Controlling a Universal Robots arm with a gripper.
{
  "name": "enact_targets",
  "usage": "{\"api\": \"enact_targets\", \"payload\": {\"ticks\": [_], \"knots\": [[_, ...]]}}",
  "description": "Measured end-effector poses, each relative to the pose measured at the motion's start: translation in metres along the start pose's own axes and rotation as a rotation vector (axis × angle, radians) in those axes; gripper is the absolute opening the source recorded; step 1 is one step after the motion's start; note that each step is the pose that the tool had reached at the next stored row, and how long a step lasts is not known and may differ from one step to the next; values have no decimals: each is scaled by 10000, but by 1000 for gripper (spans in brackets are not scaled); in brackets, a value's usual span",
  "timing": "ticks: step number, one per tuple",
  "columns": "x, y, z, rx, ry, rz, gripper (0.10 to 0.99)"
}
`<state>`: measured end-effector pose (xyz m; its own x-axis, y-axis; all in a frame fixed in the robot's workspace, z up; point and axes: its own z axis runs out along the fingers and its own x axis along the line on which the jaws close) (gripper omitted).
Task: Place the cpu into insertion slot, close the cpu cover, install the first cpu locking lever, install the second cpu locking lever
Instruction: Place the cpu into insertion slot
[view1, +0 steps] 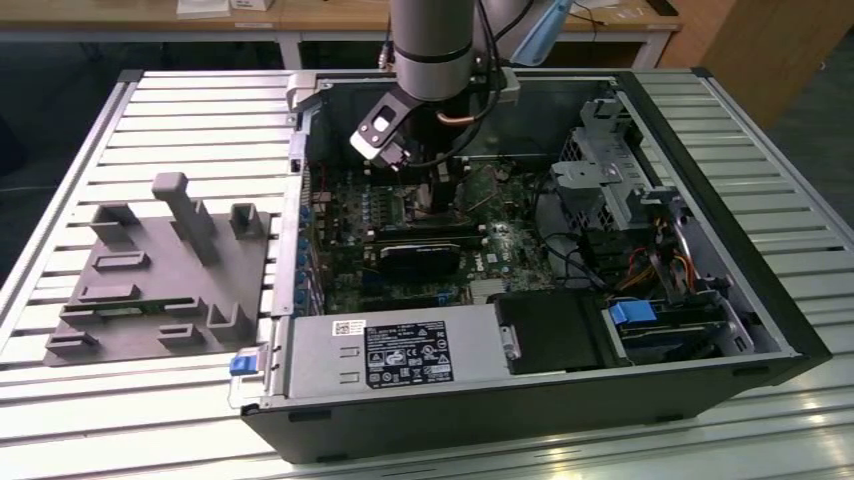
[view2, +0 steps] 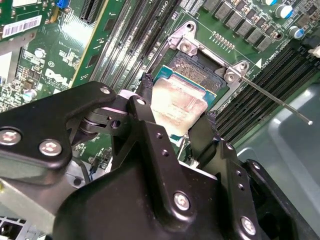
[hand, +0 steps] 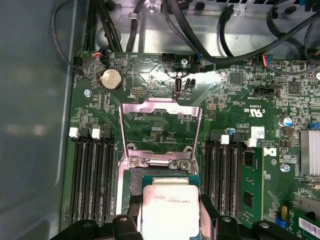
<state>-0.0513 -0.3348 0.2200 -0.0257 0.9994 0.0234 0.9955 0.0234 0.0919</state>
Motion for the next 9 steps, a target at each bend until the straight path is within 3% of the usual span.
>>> {"api": "enact_targets", "payload": {"ticks": [9], "knots": [[30,-8,61,-1,-27,18,537]]}}
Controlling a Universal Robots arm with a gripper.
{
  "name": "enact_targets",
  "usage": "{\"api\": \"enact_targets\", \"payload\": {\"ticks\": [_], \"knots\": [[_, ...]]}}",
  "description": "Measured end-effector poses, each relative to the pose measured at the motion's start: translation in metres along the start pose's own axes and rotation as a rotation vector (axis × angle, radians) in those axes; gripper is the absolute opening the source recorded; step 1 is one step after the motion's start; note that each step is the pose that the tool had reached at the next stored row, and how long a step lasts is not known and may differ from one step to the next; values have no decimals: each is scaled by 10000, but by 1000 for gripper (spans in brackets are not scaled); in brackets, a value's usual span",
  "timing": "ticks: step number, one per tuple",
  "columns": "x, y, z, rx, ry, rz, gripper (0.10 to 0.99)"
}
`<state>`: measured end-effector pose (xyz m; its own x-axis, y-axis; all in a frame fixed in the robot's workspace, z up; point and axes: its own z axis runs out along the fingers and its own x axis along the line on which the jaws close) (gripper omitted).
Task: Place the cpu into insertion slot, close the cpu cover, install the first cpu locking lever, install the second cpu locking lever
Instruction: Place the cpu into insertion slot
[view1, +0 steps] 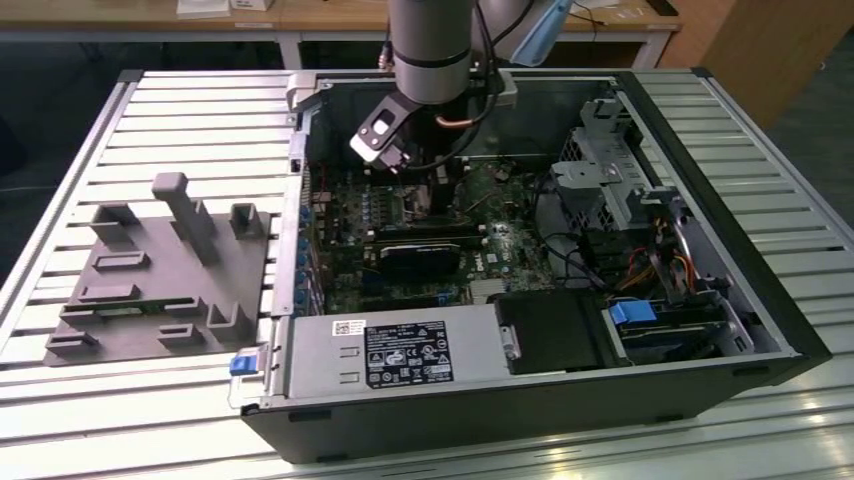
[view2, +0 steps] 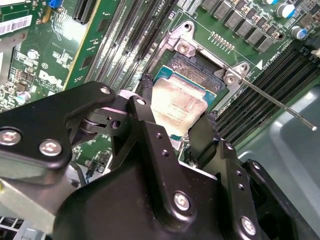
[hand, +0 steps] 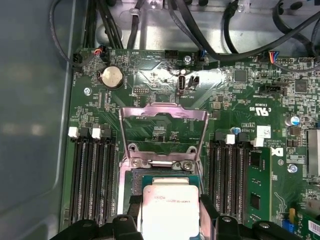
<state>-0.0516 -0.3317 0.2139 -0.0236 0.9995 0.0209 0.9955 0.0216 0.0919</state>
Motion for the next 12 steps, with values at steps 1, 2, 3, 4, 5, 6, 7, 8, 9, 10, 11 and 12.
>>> {"api": "enact_targets", "payload": {"ticks": [1,2,3,4,5,6,7,8,9,10,11,12], "knots": [[8,-3,7,0,-4,3,537],[15,-7,14,0,-9,4,537],[17,-9,17,1,-13,6,537],[19,-11,21,1,-14,13,537],[21,-12,24,1,-17,26,537],[24,-14,27,0,-19,41,537],[28,-16,31,0,-21,58,537],[32,-18,35,-1,-23,76,537],[37,-19,39,-1,-27,93,537],[42,-20,43,-1,-30,112,537],[46,-22,47,-3,-34,128,537],[49,-23,52,-3,-41,145,537]]}}
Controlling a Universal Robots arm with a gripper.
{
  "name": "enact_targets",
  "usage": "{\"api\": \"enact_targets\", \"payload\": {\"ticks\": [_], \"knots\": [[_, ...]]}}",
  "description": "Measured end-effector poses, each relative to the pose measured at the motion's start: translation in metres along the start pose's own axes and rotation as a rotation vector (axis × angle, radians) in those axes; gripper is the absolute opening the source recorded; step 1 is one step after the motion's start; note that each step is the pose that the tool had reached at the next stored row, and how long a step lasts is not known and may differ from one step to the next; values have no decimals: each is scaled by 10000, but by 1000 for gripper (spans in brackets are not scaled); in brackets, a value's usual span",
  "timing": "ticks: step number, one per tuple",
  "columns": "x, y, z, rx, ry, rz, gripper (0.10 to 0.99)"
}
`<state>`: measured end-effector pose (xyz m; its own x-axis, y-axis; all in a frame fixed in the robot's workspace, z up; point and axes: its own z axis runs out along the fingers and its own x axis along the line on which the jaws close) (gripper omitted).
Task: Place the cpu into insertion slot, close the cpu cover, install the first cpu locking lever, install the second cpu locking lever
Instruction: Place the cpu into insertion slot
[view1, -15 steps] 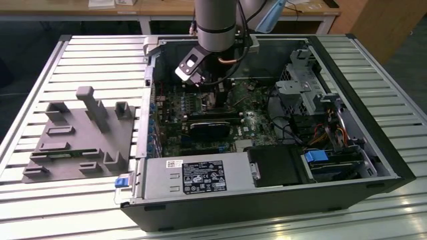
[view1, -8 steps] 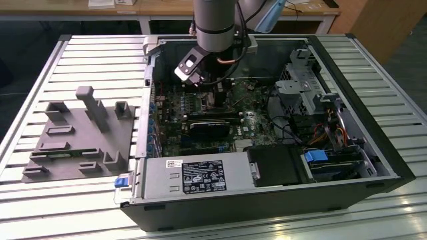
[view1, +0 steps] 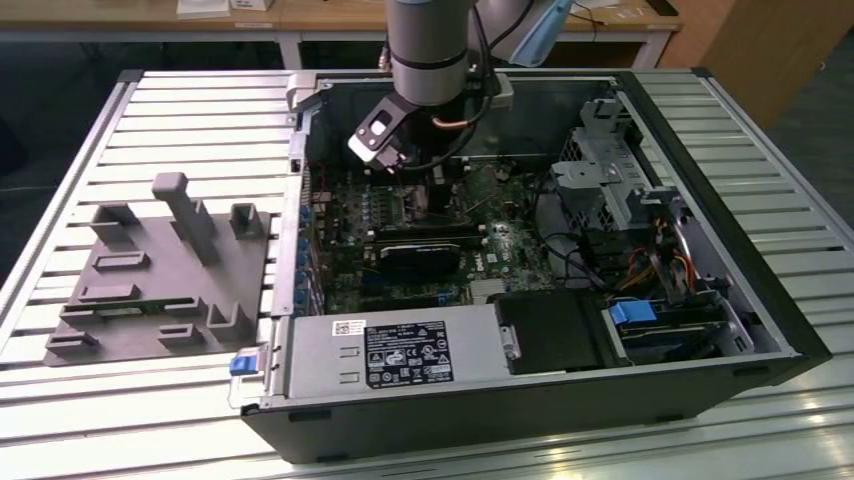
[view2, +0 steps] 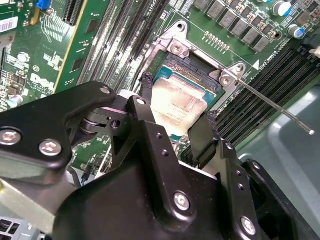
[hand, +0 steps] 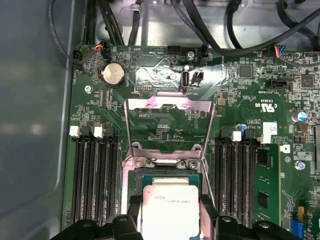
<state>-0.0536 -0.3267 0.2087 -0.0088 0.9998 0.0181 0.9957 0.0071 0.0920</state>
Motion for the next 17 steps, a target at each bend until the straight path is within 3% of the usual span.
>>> {"api": "enact_targets", "payload": {"ticks": [17], "knots": [[36,-24,98,-4,-58,293,537]]}}
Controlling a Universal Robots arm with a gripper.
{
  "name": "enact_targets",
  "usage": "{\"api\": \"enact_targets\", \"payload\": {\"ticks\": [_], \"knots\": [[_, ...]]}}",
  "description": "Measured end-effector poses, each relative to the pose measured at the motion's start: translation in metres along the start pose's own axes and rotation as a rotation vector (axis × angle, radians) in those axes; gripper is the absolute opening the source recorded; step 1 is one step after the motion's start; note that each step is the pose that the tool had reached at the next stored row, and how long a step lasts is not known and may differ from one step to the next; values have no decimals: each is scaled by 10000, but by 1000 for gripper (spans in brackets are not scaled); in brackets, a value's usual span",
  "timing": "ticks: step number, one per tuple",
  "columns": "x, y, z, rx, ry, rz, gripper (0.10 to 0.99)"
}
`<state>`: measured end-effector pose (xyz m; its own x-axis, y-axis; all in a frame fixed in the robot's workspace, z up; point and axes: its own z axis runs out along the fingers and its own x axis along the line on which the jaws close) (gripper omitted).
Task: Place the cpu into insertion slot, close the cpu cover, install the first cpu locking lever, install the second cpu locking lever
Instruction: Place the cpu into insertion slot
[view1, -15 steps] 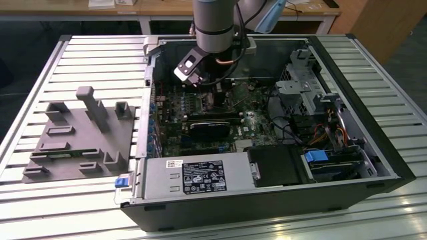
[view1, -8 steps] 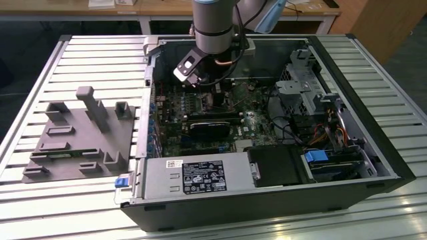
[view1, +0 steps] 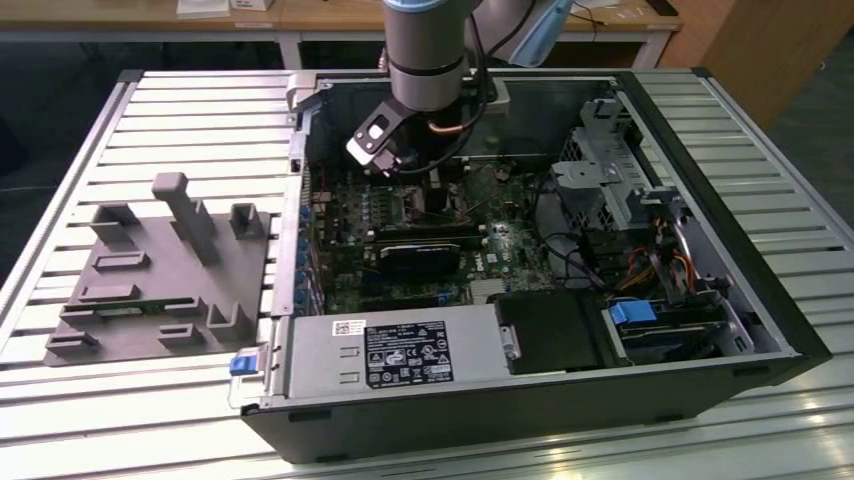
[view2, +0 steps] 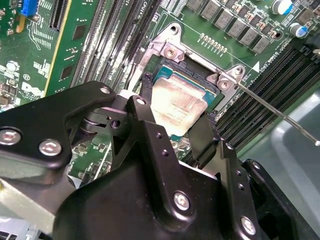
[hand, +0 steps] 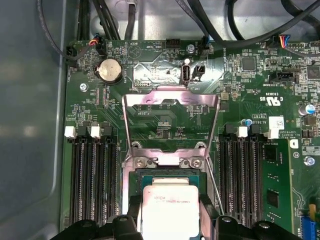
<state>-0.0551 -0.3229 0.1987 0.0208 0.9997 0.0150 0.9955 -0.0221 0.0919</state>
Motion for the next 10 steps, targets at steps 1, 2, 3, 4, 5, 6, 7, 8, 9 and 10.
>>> {"api": "enact_targets", "payload": {"ticks": [1,2,3,4,5,6,7,8,9,10], "knots": [[1,-1,5,0,0,0,537],[2,-2,10,0,1,-1,537],[2,-2,13,0,1,-2,537],[2,-2,16,1,2,-2,537],[2,-3,21,0,5,-1,537],[2,-3,25,0,10,-1,537],[2,-4,29,1,14,1,537],[2,-5,32,1,20,2,537],[2,-5,35,1,26,3,537],[3,-5,39,1,34,4,537]]}}
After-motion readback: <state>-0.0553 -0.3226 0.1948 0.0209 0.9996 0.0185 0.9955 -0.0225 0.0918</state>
